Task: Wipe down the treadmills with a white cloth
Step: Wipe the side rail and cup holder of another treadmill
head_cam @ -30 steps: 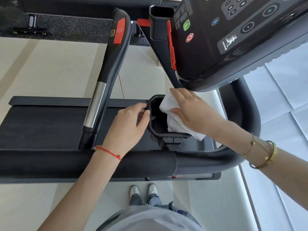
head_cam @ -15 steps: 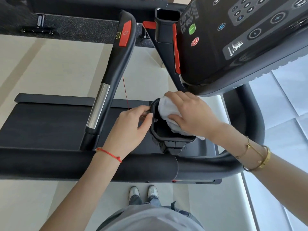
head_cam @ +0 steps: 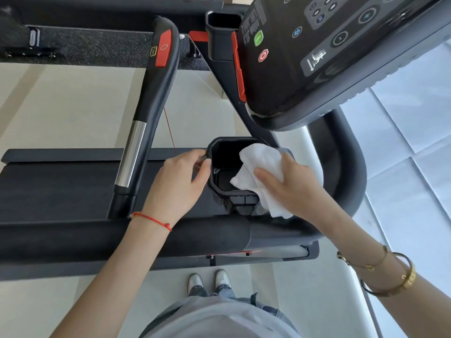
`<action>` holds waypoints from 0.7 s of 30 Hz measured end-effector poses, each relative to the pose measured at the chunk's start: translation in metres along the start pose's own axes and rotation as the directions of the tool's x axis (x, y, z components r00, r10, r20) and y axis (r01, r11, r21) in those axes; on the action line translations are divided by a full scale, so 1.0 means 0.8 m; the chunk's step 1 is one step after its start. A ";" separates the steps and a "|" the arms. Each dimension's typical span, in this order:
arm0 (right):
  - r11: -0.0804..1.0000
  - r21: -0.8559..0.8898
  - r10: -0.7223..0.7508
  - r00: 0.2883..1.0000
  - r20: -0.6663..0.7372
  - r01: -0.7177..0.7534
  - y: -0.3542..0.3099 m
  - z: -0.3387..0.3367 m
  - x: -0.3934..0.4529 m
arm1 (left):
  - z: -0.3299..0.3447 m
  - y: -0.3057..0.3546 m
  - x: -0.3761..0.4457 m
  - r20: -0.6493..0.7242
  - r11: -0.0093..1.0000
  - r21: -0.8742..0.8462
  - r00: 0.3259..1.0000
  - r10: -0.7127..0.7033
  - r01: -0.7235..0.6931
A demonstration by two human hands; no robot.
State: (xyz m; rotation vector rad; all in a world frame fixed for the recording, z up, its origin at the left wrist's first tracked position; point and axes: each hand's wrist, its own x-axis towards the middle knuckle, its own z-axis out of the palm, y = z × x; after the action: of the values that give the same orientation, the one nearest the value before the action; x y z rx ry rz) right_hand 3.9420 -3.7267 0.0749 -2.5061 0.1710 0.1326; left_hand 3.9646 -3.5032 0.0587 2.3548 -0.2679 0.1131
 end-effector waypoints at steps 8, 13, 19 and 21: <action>0.901 -0.146 -0.424 0.899 -0.109 0.407 -0.014 -0.026 -0.032 | -0.032 0.013 -0.025 -0.074 0.997 0.074 0.997 0.030 -0.024; 0.790 -0.253 -0.571 0.820 0.030 0.559 -0.041 -0.032 -0.017 | -0.062 0.013 -0.065 -0.222 0.993 0.116 0.975 0.006 0.020; 0.662 -0.273 -0.694 0.708 0.128 0.698 -0.082 -0.016 -0.011 | -0.097 0.003 -0.137 -0.395 0.976 0.174 0.917 -0.054 0.133; 0.604 -0.250 -0.743 0.648 0.167 0.757 -0.103 -0.007 -0.014 | -0.110 -0.002 -0.165 -0.454 0.965 0.183 0.887 -0.087 0.188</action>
State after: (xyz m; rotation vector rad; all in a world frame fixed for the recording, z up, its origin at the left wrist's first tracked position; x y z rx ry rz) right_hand 3.9443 -3.6629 0.1282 -2.6367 -1.0126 -0.1510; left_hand 3.8359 -3.4195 0.0990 2.4773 0.1462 0.6324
